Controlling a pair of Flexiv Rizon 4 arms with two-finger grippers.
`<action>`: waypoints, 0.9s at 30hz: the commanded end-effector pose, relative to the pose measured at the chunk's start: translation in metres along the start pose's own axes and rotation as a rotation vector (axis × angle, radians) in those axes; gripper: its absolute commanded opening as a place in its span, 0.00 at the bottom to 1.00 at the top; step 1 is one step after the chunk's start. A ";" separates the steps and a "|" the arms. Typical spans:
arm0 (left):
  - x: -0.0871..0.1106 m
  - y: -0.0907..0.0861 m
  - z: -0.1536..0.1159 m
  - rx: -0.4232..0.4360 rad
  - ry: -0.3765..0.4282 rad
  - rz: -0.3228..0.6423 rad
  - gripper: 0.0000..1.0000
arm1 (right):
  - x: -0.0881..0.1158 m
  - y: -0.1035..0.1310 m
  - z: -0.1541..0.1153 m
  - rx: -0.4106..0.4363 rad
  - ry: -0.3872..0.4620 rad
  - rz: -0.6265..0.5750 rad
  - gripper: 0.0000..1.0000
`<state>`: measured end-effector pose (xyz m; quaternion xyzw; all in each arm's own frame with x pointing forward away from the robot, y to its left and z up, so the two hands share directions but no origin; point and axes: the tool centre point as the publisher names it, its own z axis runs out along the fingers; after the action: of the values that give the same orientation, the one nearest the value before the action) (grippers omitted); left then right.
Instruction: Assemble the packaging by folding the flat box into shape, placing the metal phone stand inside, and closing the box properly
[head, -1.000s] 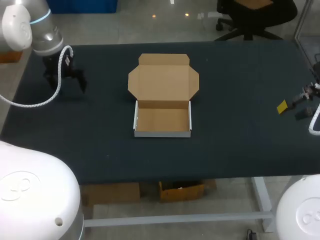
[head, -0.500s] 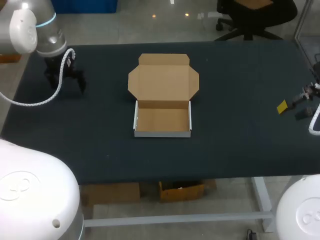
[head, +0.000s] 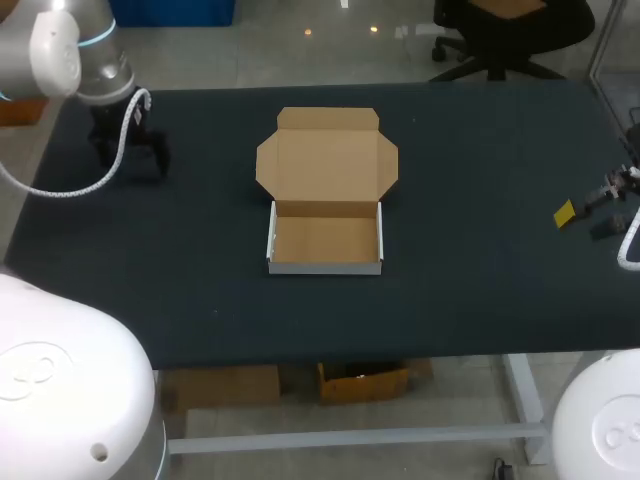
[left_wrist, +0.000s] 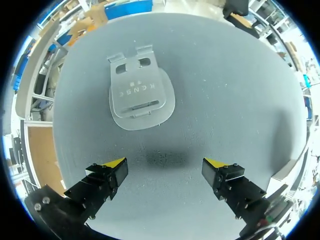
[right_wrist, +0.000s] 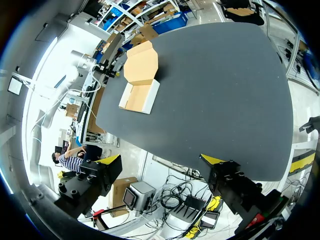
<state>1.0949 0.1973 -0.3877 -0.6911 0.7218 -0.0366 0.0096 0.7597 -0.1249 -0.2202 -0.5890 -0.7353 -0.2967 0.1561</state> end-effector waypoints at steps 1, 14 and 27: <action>-0.002 -0.011 0.004 -0.023 -0.001 -0.003 1.00 | 0.000 0.000 -0.002 0.003 0.003 0.000 1.00; -0.007 -0.025 0.008 -0.019 -0.005 -0.007 1.00 | 0.000 0.000 -0.002 0.003 0.003 0.000 1.00; -0.012 -0.042 0.010 -0.020 -0.024 -0.012 1.00 | 0.000 0.000 -0.002 0.003 0.003 0.000 1.00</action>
<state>1.1297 0.2071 -0.3942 -0.6955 0.7177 -0.0297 0.0172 0.7597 -0.1249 -0.2201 -0.5890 -0.7353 -0.2967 0.1561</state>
